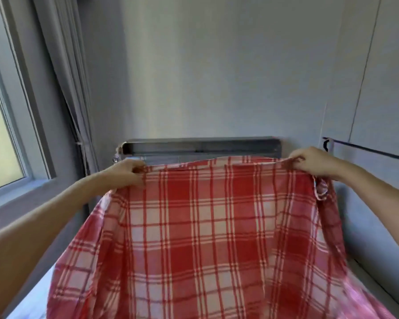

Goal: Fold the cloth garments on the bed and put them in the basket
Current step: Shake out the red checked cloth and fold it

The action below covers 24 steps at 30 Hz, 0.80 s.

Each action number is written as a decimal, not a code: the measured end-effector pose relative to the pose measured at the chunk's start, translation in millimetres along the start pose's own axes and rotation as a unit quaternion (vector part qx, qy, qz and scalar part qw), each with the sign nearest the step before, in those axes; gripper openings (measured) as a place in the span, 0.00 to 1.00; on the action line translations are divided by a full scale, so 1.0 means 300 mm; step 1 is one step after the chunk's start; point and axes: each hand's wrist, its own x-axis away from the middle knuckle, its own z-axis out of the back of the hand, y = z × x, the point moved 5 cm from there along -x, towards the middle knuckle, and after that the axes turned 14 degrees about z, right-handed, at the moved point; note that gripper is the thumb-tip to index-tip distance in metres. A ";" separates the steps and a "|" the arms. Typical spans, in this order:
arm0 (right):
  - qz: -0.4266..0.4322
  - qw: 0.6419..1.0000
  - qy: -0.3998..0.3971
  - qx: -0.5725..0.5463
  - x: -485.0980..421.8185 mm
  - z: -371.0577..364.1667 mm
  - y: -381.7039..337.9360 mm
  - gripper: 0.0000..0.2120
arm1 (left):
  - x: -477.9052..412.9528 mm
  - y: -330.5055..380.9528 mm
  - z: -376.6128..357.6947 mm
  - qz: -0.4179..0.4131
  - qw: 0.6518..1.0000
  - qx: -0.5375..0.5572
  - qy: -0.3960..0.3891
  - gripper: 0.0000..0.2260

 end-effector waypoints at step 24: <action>-0.096 0.931 0.299 0.185 -0.881 -0.200 0.293 0.13 | -0.920 -0.210 0.262 0.104 0.911 0.016 0.400 0.09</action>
